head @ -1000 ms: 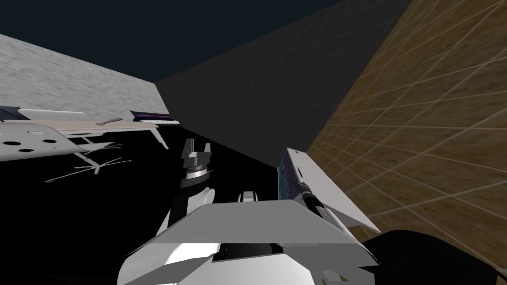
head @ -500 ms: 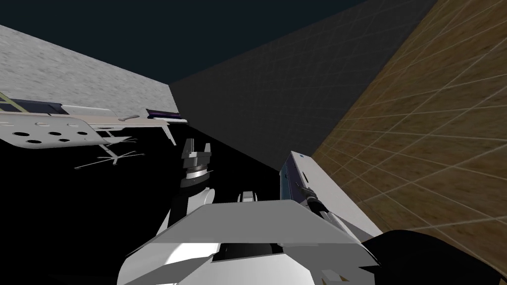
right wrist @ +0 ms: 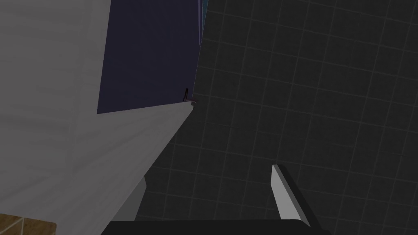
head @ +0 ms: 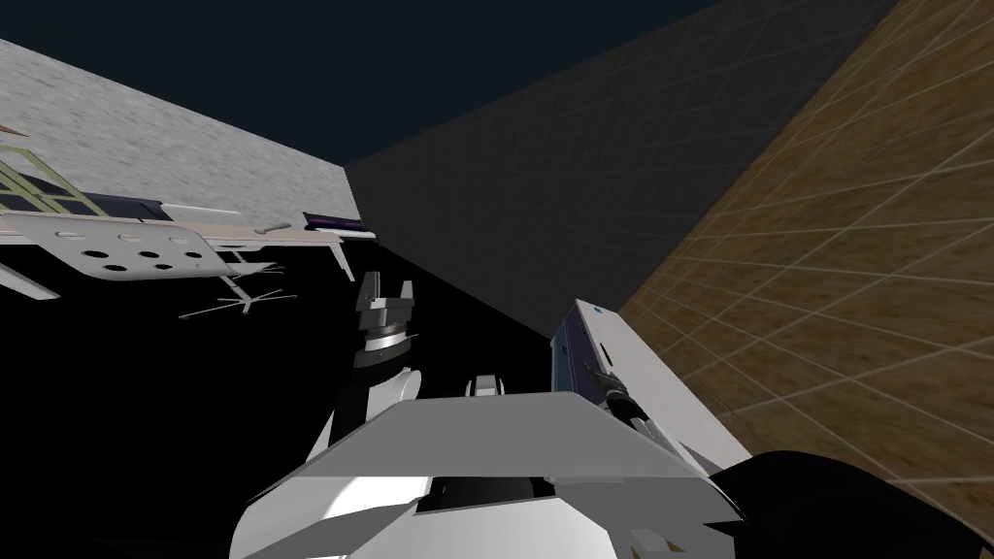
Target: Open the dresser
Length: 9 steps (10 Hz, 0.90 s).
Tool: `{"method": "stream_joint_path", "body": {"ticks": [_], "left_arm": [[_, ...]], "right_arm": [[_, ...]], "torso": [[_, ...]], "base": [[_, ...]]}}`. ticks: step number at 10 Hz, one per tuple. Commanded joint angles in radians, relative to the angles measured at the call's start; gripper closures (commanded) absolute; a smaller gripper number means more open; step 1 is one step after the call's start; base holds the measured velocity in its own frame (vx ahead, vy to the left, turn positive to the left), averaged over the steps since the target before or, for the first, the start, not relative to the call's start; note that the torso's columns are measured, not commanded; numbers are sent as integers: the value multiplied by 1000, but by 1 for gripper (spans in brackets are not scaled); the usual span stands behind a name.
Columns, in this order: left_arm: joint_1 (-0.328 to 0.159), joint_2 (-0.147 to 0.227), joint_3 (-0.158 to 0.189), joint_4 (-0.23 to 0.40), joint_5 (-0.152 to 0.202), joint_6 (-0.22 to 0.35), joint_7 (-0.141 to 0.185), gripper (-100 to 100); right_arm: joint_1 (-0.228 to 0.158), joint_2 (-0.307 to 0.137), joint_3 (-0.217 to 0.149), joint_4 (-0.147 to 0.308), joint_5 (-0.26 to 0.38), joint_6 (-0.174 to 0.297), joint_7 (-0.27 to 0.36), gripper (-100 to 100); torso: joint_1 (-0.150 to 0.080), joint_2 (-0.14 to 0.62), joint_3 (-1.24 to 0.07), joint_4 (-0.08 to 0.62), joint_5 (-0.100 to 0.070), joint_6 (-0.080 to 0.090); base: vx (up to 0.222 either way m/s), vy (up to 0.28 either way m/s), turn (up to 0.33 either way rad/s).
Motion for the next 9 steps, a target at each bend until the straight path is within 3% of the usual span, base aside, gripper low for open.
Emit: {"method": "stream_joint_path", "body": {"ticks": [1, 2, 4, 8, 9], "left_arm": [[0, 0, 0, 0, 0, 0, 0, 0], [0, 0, 0, 0, 0, 0, 0, 0], [0, 0, 0, 0, 0, 0, 0, 0], [0, 0, 0, 0, 0, 0, 0, 0], [0, 0, 0, 0, 0, 0, 0, 0]], "right_arm": [[-13, 17, 22, 29, -1, -10, -5, -100], [-8, -1, 11, 53, 42, 17, 17, -100], [-8, -1, 11, 75, 42, 17, 17, -100], [-8, -1, 11, 82, 42, 17, 17, -100], [-3, -18, -1, 118, 84, 41, 40, -100]], "torso": [[0, 0, 0, 0, 0, 0], [-1, -2, -1, 0, -1, -1], [-2, -3, -1, 0, -1, -3], [-7, 5, 4, 2, -4, 0], [-9, 5, 5, 2, -5, 1]], "base": [[13, -12, 9], [50, 22, 210], [26, 13, 143], [0, 5, -4], [27, 8, 224]]}}
